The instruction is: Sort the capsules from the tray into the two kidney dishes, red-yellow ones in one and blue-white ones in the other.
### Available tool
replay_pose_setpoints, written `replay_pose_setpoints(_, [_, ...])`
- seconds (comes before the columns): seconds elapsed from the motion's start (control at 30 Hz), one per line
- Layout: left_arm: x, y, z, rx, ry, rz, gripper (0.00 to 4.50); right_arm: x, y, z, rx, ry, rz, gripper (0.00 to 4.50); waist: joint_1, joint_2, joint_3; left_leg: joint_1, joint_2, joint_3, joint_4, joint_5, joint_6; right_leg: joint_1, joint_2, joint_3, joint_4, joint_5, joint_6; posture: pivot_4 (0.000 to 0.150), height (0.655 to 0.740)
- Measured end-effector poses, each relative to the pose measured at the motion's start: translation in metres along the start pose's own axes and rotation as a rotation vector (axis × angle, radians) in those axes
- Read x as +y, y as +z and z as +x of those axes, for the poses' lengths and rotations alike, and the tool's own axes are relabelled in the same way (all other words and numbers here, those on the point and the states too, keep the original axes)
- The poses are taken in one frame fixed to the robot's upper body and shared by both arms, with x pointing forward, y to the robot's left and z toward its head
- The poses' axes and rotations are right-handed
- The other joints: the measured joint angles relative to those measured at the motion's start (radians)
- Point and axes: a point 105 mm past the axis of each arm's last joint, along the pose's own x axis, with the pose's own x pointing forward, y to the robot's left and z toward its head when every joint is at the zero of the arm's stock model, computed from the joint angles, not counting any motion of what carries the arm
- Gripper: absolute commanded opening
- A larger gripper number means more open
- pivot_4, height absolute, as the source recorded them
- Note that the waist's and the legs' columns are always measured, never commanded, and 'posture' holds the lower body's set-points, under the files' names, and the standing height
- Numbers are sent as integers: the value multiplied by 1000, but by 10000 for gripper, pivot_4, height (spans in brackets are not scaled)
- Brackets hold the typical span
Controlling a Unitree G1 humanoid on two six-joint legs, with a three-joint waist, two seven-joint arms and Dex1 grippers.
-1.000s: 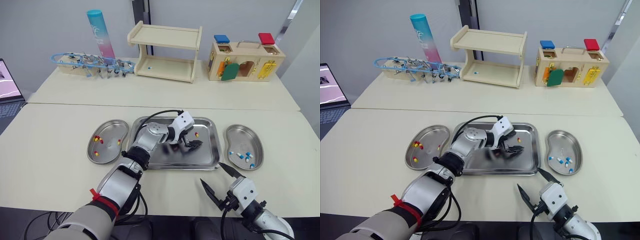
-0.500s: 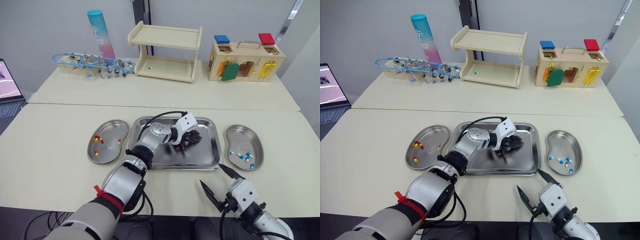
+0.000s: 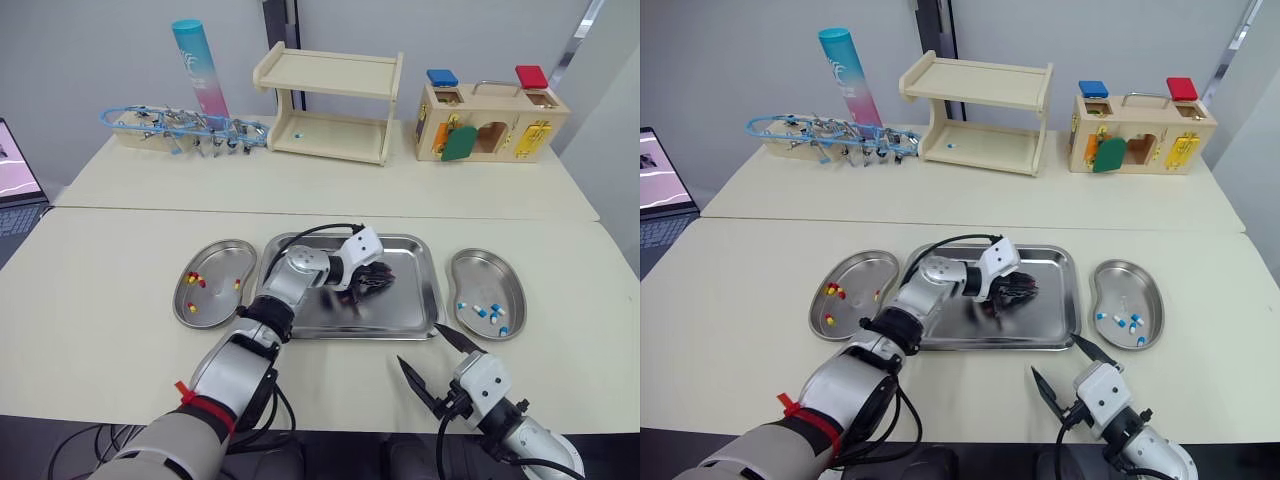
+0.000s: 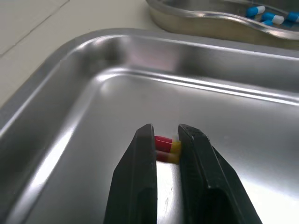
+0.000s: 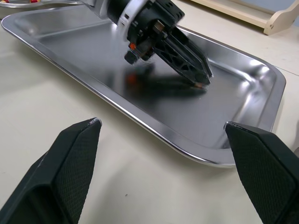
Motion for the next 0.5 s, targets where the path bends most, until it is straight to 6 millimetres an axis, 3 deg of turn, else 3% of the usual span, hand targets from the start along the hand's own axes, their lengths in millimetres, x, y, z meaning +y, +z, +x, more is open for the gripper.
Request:
replay_pose_setpoints(0.07, [9, 14, -30, -42, 63, 19, 3881, 0, 2, 2, -12, 29, 5, 45000, -3, 1, 0, 0, 0, -1, 0, 0, 0, 0, 0, 0, 0, 0, 0, 1500, 7400])
replay_pose_setpoints(0.17, [8, 20, -67, -62, 135, 5, 3879, -1, 4, 4, -11, 80, -10, 45000, -6, 2, -1, 1, 0, 0, 0, 0, 0, 1, 0, 0, 0, 0, 0, 1500, 7400])
replay_pose_setpoints(0.5, [0, -5, -195, 44, 486, -150, 3875, 7, 24, 19, -81, 374, -17, 45000, 4, 2, 0, 1, 1, -2, 0, 0, 0, 2, 0, -1, 0, 0, 0, 1500, 7400])
